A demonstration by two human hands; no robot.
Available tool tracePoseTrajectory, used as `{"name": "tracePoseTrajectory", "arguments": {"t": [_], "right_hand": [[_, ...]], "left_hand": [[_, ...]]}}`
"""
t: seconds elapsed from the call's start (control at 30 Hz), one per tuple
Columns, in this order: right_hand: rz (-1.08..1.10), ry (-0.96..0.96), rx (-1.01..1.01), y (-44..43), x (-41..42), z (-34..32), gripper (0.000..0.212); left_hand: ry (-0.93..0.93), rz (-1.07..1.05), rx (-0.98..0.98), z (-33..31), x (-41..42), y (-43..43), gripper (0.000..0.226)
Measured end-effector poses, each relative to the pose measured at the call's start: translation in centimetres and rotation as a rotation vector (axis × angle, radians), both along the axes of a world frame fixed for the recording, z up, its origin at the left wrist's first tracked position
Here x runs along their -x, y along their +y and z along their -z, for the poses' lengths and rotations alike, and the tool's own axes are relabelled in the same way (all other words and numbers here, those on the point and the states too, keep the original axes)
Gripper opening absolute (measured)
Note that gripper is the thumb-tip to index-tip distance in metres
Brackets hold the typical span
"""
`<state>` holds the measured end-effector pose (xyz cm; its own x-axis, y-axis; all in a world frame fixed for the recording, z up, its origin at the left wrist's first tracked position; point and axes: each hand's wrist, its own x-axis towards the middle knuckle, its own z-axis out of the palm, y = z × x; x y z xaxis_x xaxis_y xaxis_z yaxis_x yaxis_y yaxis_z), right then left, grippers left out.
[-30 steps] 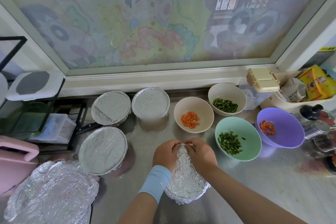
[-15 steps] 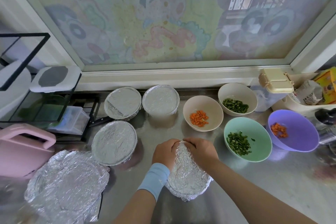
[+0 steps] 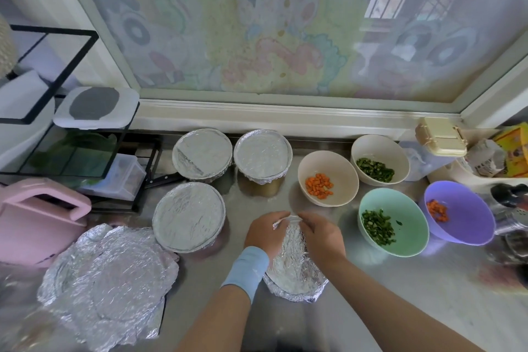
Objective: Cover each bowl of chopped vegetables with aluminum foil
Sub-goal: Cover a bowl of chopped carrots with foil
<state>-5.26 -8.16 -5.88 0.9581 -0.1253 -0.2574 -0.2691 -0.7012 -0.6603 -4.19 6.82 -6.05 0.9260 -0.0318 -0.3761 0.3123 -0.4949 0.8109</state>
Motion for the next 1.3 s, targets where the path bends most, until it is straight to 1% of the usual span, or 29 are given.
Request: {"name": "tracePoseTrajectory", "arguments": {"t": [0.07, 0.2, 0.37, 0.53, 0.63, 0.77, 0.87, 0.97, 1.07, 1.23, 1.3], "right_hand": [[0.024, 0.011, 0.006, 0.3, -0.1, 0.4, 0.026], [0.076, -0.005, -0.019, 1.4, -0.3, 0.6, 0.023], [0.120, -0.021, -0.108, 3.2, -1.5, 0.7, 0.015], [0.111, -0.008, -0.062, 4.2, -2.7, 1.2, 0.014], [0.100, 0.014, -0.029, 4.2, -2.9, 1.7, 0.013], [0.108, -0.023, -0.027, 4.1, -2.4, 1.6, 0.012], [0.101, -0.015, -0.072, 3.8, -2.5, 1.6, 0.013], [0.088, 0.013, -0.129, 3.3, -2.8, 1.5, 0.013], [0.092, 0.028, -0.155, 2.7, -2.7, 1.5, 0.011], [0.096, 0.033, -0.151, 2.2, -2.2, 1.7, 0.010], [0.093, 0.028, -0.145, 2.2, -2.3, 1.8, 0.011]], "left_hand": [[-0.043, 0.005, -0.014, 0.3, -0.2, 0.1, 0.026], [-0.087, 0.008, -0.057, 1.1, -0.8, 0.9, 0.025], [-0.164, -0.020, -0.090, 1.5, -1.8, 2.4, 0.023], [-0.118, -0.005, -0.137, 1.8, -2.7, 3.0, 0.022], [-0.128, 0.028, -0.203, 1.7, -2.4, 2.9, 0.021], [-0.167, 0.110, -0.229, 2.1, -2.0, 2.8, 0.030], [-0.201, 0.144, -0.214, 2.0, -2.8, 2.6, 0.030], [-0.148, 0.131, -0.163, 1.3, -3.3, 2.5, 0.022], [-0.143, 0.105, -0.125, 1.2, -3.1, 2.6, 0.016], [-0.130, 0.122, -0.168, 1.2, -2.9, 2.3, 0.016], [-0.118, 0.096, -0.169, 1.3, -2.7, 2.2, 0.016]]}}
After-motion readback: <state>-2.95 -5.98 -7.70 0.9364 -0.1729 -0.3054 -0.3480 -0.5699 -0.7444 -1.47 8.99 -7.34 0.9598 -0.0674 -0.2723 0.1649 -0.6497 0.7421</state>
